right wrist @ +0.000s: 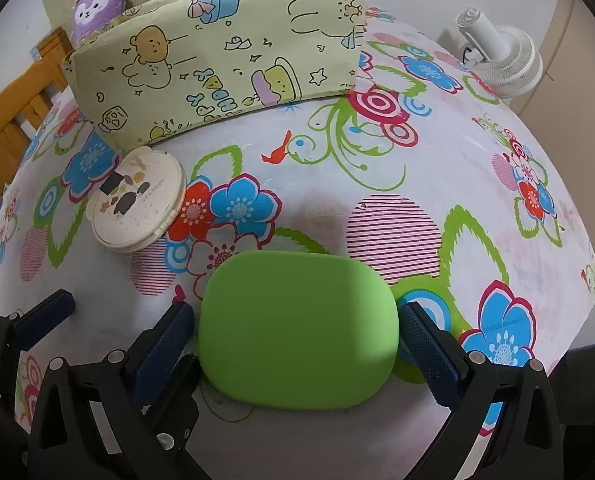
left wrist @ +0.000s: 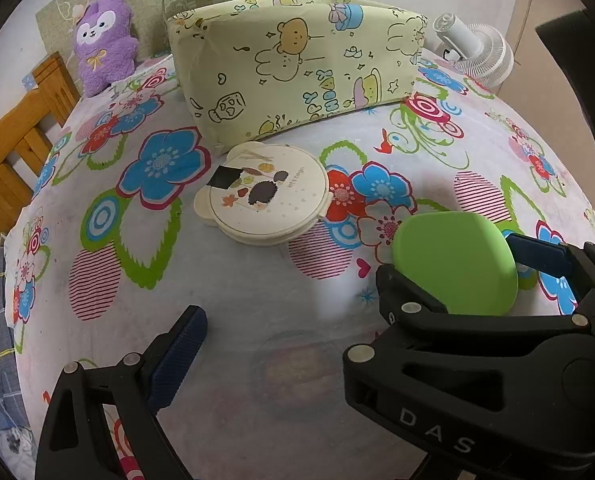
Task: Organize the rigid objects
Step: 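Close right tool on the green pad while left tool approaches the round beige lid, then grasp the round beige lid edge with left tool while right tool holds the pad, then lift and carry the lid with left tool while right tool carries the pad toward the basket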
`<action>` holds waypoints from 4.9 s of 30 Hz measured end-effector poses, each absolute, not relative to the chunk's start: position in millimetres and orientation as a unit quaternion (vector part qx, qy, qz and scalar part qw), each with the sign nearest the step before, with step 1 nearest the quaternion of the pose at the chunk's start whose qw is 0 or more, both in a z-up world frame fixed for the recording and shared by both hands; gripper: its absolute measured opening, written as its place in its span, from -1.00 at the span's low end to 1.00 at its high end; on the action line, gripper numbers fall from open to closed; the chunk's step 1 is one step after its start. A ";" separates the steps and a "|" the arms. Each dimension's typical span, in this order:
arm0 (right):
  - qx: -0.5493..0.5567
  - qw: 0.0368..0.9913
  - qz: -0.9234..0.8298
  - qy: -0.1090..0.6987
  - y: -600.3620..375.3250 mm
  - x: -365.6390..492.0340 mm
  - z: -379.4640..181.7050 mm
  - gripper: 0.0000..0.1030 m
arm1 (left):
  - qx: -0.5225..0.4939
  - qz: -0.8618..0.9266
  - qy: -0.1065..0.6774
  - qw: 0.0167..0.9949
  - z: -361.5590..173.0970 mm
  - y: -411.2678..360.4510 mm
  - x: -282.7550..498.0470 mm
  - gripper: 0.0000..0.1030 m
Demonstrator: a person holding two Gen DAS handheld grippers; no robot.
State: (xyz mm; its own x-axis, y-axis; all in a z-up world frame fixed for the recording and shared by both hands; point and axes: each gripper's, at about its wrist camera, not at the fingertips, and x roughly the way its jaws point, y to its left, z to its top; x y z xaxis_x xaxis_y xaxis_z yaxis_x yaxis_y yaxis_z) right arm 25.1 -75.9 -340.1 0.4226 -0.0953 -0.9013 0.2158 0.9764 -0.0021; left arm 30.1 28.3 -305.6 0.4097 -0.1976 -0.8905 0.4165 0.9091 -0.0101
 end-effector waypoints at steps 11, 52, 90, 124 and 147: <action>0.027 0.841 -0.055 0.537 -78.5 27.5 -340.0 0.99 | 0.102 -0.184 0.514 0.832 -304.3 26.9 27.0 0.89; -0.022 0.862 -0.018 0.506 -113.2 75.9 -293.0 0.85 | 0.023 -0.084 0.505 0.859 -269.7 -6.4 67.3 0.89; 0.035 0.842 -0.105 0.528 -100.1 102.2 -325.8 0.85 | 0.098 -0.169 0.495 0.847 -306.0 16.8 119.6 0.90; 0.009 0.860 -0.040 0.509 -109.0 63.9 -288.3 0.85 | 0.052 -0.084 0.502 0.859 -261.7 -1.4 61.4 0.61; -0.012 0.889 0.010 0.458 -138.4 37.0 -210.4 0.85 | 0.024 -0.021 0.474 0.880 -189.6 -29.7 32.0 0.61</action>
